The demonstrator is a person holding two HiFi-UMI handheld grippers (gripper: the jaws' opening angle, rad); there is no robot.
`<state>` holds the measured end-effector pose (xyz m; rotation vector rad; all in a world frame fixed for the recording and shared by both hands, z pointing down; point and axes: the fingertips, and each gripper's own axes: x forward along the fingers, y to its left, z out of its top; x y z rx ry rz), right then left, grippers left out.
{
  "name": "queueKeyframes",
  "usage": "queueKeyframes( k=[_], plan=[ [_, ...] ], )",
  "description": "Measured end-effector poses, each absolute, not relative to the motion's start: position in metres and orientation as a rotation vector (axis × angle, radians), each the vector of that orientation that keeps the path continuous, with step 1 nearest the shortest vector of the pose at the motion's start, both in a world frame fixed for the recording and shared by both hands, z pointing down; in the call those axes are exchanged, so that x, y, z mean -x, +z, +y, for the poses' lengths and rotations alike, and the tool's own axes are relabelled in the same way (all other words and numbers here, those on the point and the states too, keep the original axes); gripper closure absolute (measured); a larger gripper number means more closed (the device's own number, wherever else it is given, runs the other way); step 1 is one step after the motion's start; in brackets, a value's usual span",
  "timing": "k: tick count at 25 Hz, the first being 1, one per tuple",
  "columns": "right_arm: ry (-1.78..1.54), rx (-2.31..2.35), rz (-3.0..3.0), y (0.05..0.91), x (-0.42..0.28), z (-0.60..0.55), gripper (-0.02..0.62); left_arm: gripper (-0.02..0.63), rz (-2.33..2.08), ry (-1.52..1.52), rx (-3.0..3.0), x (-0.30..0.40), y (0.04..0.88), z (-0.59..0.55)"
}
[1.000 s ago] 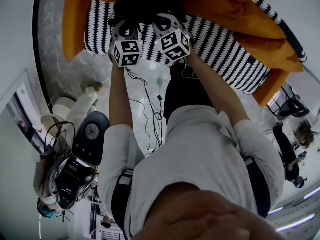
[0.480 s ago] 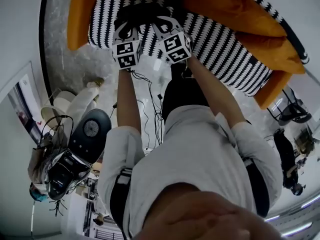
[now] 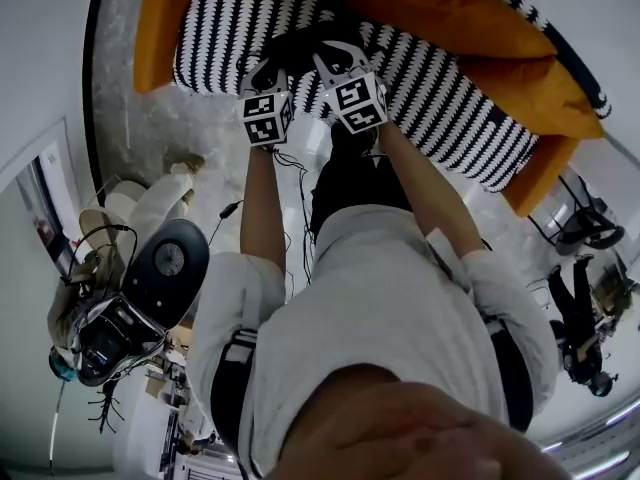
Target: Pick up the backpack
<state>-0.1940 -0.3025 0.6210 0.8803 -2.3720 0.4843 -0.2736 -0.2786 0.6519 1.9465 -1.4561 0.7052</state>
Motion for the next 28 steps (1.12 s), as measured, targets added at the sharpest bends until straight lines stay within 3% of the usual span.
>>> queueKeyframes(
  k=[21, 28],
  plan=[
    [0.49, -1.149, -2.444, 0.534, 0.056, -0.183, 0.528, 0.552, -1.468, 0.699, -2.113, 0.136, 0.562, -0.179],
    [0.461, -1.251, -2.426, 0.517, -0.021, -0.145, 0.528, 0.552, -1.406, 0.71, -2.196, 0.06, 0.547, -0.144]
  ],
)
